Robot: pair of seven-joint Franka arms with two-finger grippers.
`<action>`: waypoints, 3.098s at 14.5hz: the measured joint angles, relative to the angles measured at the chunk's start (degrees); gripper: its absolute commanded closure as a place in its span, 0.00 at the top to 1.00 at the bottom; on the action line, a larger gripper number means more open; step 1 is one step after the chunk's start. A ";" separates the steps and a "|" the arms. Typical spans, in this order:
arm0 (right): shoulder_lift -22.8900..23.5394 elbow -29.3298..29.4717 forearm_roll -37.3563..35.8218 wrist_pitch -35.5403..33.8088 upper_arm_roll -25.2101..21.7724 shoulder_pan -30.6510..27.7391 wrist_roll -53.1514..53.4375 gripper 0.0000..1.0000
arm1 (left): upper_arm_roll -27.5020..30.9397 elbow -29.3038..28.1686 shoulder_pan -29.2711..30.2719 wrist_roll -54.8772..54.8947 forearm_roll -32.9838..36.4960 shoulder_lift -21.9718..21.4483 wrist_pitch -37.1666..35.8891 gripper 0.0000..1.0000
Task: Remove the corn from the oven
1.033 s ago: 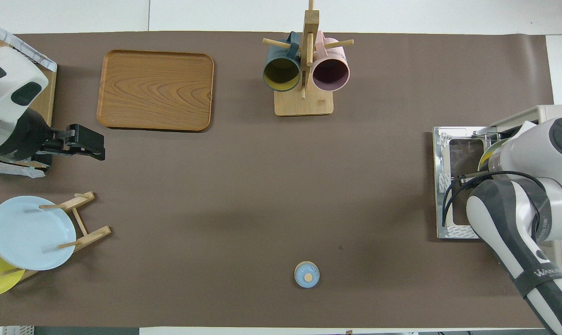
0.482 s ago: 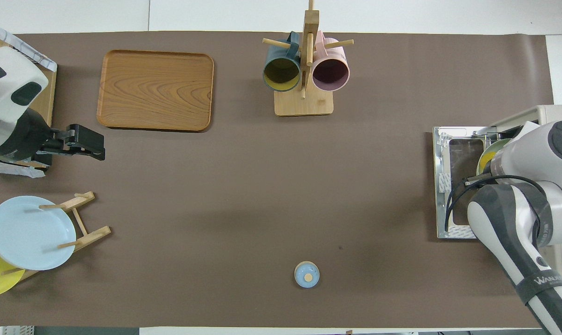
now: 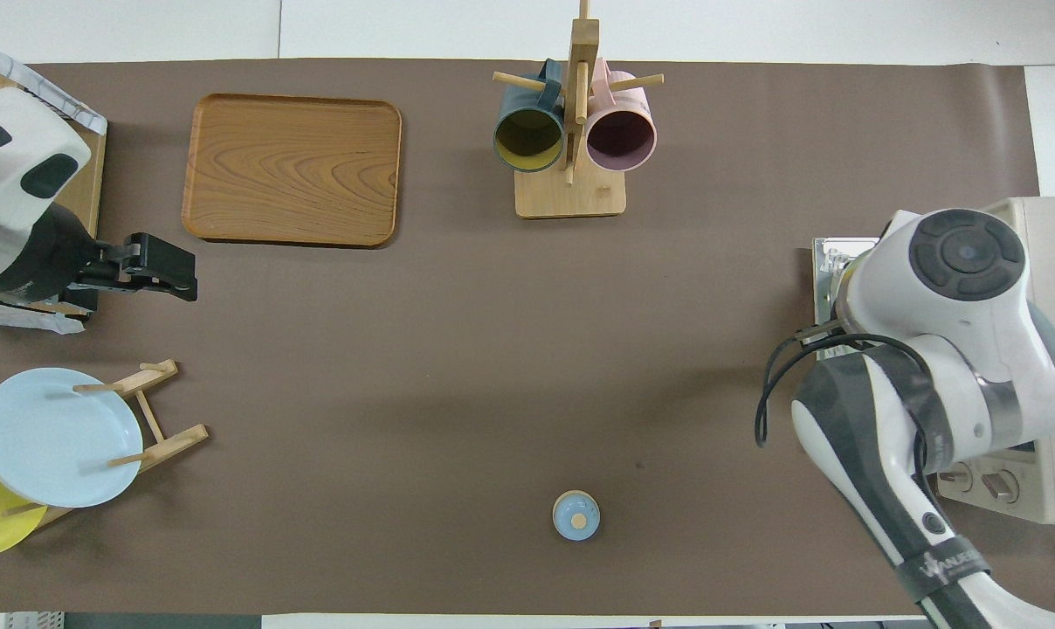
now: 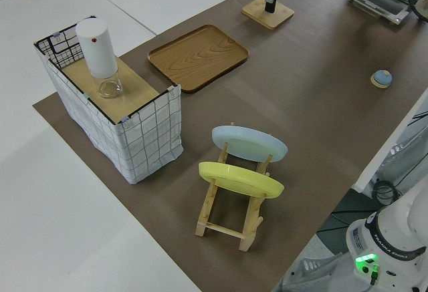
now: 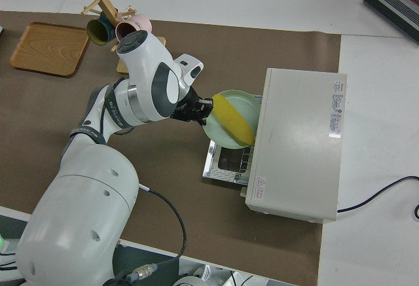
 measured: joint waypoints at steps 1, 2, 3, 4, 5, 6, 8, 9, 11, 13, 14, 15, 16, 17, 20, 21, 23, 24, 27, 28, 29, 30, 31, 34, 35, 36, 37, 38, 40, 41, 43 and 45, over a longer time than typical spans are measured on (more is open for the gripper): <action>0.63 2.18 0.00 -2.25 0.08 3.04 2.95 0.00 | 0.00 0.00 0.00 0.00 0.00 0.00 0.00 1.00; 1.64 4.66 0.00 -4.61 0.16 5.96 6.08 0.00 | 0.00 0.00 0.00 0.00 0.00 0.00 0.00 1.00; 3.04 7.44 0.01 -6.91 0.24 8.69 9.13 0.00 | 0.00 0.00 0.00 0.00 0.00 0.00 0.00 1.00; 4.60 10.10 0.01 -8.67 0.31 11.02 11.63 0.00 | 0.00 0.00 0.00 0.00 0.00 0.00 0.00 1.00; 6.23 12.47 0.09 -9.73 0.36 12.96 13.84 0.00 | 0.00 0.00 0.00 0.00 0.00 0.00 0.00 1.00; 7.90 14.47 0.42 -10.11 0.42 14.66 16.02 0.00 | 0.00 0.00 0.00 0.00 0.00 0.00 0.00 1.00; 11.86 18.11 1.90 -10.18 0.50 18.37 22.05 0.00 | 0.00 0.00 0.00 0.00 0.00 0.00 0.00 1.00; 14.39 20.11 2.76 -10.18 0.53 20.56 26.04 0.00 | 0.00 0.00 0.00 0.00 0.00 0.00 0.00 1.00; 20.11 24.29 5.08 -10.10 0.60 24.76 33.86 0.00 | 0.00 0.00 0.00 0.00 0.00 0.00 0.00 1.00; 24.92 27.76 7.70 -9.14 0.67 27.25 38.39 0.00 | 0.00 0.00 0.00 0.00 0.00 0.00 0.00 1.00; 26.46 28.79 9.33 -7.42 0.72 27.88 39.55 0.00 | 0.00 0.00 0.00 0.00 0.00 0.00 0.00 1.00; 27.35 29.36 10.52 -5.87 0.81 28.25 40.07 0.00 | 0.00 0.00 0.00 0.00 0.00 0.00 0.00 1.00; 27.74 29.66 11.50 -5.05 0.87 28.56 40.15 0.00 | 0.00 0.00 0.00 0.00 0.00 0.00 0.00 1.00; 27.76 29.78 12.54 -4.60 0.95 28.81 40.36 0.00 | 0.00 0.00 0.00 0.00 0.00 0.00 -0.01 1.00; 27.74 29.83 17.31 -2.10 0.97 29.11 42.12 0.00 | 0.00 0.00 0.00 0.00 0.00 0.00 -0.04 1.00; 27.77 29.67 18.11 -1.31 0.96 28.98 42.26 0.00 | 0.00 0.00 0.00 0.00 0.00 0.00 -0.04 1.00; 27.96 28.82 18.73 0.61 0.95 28.79 42.29 0.00 | 0.00 0.00 0.00 0.00 0.00 0.00 -0.04 1.00; 28.09 28.34 19.09 1.47 0.95 28.83 42.29 0.11 | 0.00 0.00 0.00 0.00 0.00 0.00 -0.04 1.00; 28.22 27.67 20.12 3.16 0.95 28.72 42.29 0.46 | 0.00 0.00 0.00 0.00 0.00 0.00 -0.04 1.00; 28.22 27.65 20.12 4.30 0.95 28.70 42.11 0.52 | 0.00 0.00 0.00 0.00 0.00 0.00 -0.04 1.00; 28.21 27.69 20.09 5.42 0.95 28.74 41.63 0.59 | 0.00 0.00 0.00 0.00 0.00 0.00 -0.04 1.00; 28.20 27.85 19.94 5.93 0.92 28.75 40.87 0.82 | 0.00 0.00 0.00 0.00 0.00 0.00 -0.04 1.00; 28.11 28.00 19.78 5.97 0.76 28.53 40.10 0.87 | 0.00 0.00 0.00 0.00 0.00 0.00 -0.04 1.00; 26.30 28.12 19.61 4.09 0.06 23.85 33.88 0.87 | 0.00 0.00 0.00 0.00 0.00 0.00 -0.04 1.00; 25.16 28.12 19.59 1.91 -0.05 21.12 30.57 0.86 | 0.02 0.00 0.00 0.00 0.00 0.00 -0.04 1.00; 24.01 28.07 19.34 -0.38 -0.12 18.39 27.55 0.80 | 0.05 0.00 0.01 0.00 0.00 0.00 -0.04 1.00; 22.97 27.83 18.10 -2.52 -0.15 16.04 24.98 0.70 | 0.07 0.00 0.02 0.00 0.00 0.00 -0.04 1.00; 22.08 27.02 15.68 -4.03 -0.17 14.24 22.84 0.59 | 0.07 0.00 0.03 -0.12 0.00 0.00 -0.04 1.00; 20.40 22.21 10.50 -3.36 -0.18 12.37 20.95 0.35 | 0.06 -0.02 0.04 -2.23 0.00 0.00 -0.03 1.00; 19.69 18.88 8.46 -1.78 -0.16 11.80 20.91 0.20 | -0.03 -0.11 0.02 -4.40 0.00 -0.01 0.00 1.00; 18.71 13.29 5.56 1.48 -0.17 10.14 20.60 0.00 | -0.61 -0.98 -0.18 -8.14 -0.04 -0.22 0.99 1.00; 18.28 10.80 3.66 3.16 -0.17 7.63 17.40 0.00 | -1.15 -3.47 -1.25 -12.55 -0.12 -1.09 3.09 1.00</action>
